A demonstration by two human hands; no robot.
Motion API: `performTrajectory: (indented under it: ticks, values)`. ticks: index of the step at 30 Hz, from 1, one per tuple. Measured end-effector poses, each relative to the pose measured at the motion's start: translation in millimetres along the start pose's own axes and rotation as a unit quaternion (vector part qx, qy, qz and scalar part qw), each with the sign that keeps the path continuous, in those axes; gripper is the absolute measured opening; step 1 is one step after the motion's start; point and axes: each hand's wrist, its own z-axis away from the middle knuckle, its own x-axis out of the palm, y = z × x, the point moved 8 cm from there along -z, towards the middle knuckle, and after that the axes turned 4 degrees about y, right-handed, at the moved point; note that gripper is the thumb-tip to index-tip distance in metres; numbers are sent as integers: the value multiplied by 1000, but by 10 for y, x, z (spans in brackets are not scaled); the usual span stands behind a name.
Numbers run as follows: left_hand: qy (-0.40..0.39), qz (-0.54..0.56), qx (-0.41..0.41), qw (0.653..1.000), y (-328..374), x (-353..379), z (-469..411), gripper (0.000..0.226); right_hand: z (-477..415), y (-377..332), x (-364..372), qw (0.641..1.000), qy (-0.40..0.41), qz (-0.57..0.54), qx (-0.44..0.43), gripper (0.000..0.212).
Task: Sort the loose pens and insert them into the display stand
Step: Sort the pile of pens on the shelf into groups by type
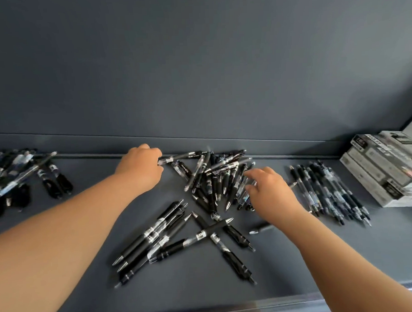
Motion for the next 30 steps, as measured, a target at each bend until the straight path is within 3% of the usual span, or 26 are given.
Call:
performTrajectory:
  ticks: [6,10,15,22,30]
  values:
    - [-1,23,-20,1000,20,-16,51,28,-231,-309,142,997,-11,36,-74,53]
    - [-42,16,-23,999,26,27,93,21,-426,-448,252,992,-68,49,-91,65]
    - [-136,104,-56,984,11,110,202,32,-460,-429,192,995,-40,-14,-92,53]
    - [36,71,-23,997,295,-237,247,21,-438,-231,87,997,12,-68,-47,39]
    - [3,-2,-40,999,341,-157,270,21,-332,-121,-23,995,53,-56,-69,29]
